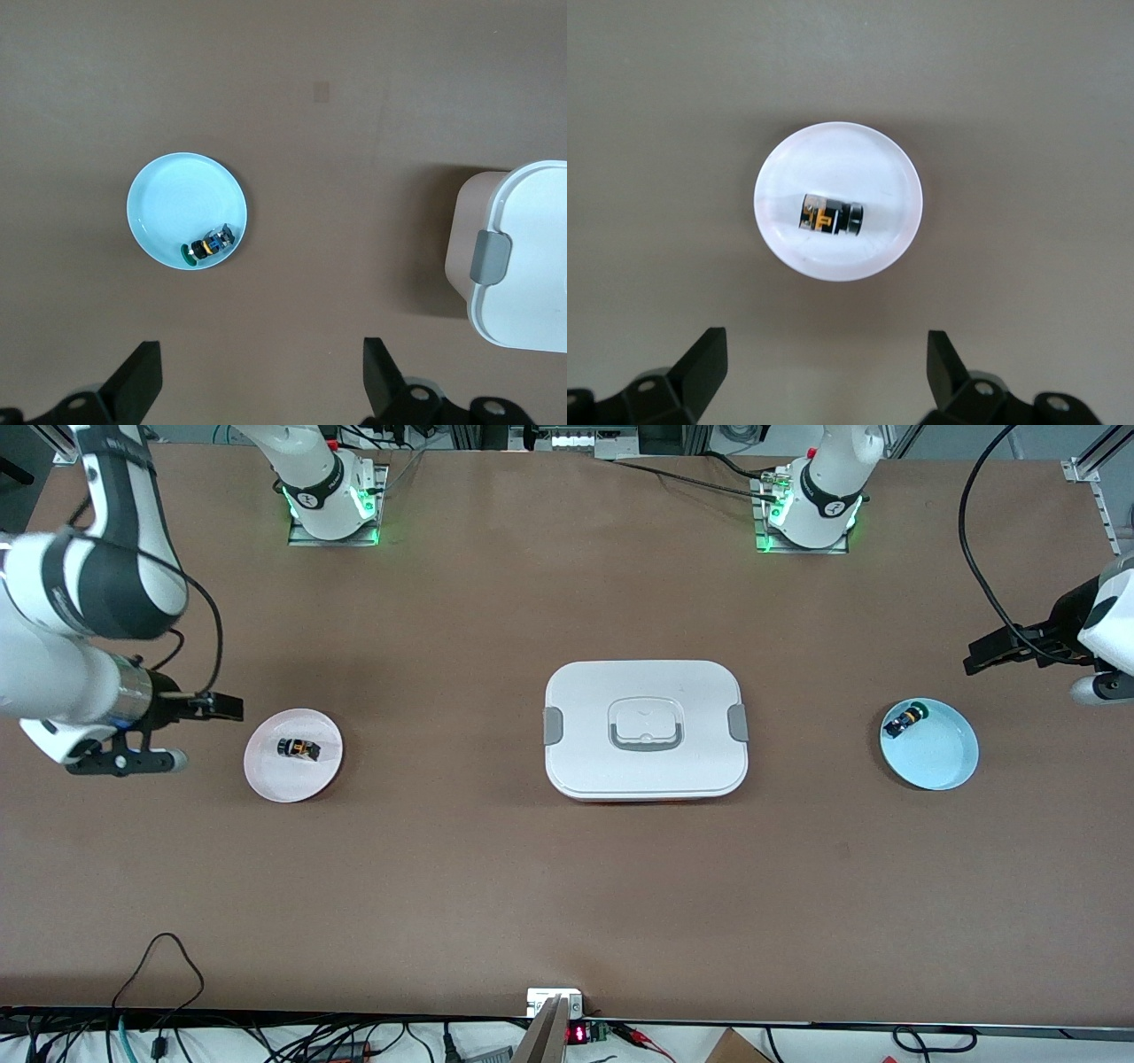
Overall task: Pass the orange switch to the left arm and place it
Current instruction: 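Move the right gripper down over the orange switch on the white plate, then close the right gripper on the orange switch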
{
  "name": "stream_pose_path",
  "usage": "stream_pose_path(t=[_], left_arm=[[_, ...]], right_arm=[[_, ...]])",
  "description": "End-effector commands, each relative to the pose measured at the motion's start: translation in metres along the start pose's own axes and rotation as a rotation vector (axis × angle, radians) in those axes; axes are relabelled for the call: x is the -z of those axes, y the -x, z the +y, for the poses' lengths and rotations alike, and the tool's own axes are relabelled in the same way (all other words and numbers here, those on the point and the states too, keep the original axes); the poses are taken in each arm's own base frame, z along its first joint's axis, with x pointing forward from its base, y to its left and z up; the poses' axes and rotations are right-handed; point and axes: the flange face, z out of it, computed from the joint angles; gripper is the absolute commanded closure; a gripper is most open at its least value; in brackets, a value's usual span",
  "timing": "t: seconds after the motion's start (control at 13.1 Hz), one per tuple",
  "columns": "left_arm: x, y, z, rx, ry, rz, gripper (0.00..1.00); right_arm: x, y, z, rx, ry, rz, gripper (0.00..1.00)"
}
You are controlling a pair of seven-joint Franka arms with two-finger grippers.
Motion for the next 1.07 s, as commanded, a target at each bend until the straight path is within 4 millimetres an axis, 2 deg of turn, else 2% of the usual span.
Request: stream_pose_path(t=[0.0,0.23,0.53,0.76,0.91,0.99], left_arm=[[0.009,0.003,-0.003,-0.001,0.014,0.003,0.0],[0.014,0.005,-0.002,-0.003,0.015,0.014,0.0],[0.016,0.006,-0.002,-0.003,0.014,0.017,0.0],[0.016,0.006,-0.001,-0.005,0.012,0.017,0.0],[0.016,0.006,-0.001,-0.005,0.012,0.017,0.0],[0.016,0.006,-0.001,-0.006,0.012,0.017,0.0]], right_arm=[[-0.035,-0.019,0.003,-0.013,-0.001,-0.017,0.0],[-0.085,-0.023,0.003,-0.015,-0.002,0.016,0.0],[-0.134,-0.016,-0.003,-0.092,-0.032,0.071,0.0],[-0.176,-0.01,-0.006,-0.068,-0.022,0.102,0.0],[-0.194,-0.009,-0.009,-0.075,-0.023,0.117,0.0],[-0.196,-0.009,-0.009,-0.084,-0.026,0.117,0.0]])
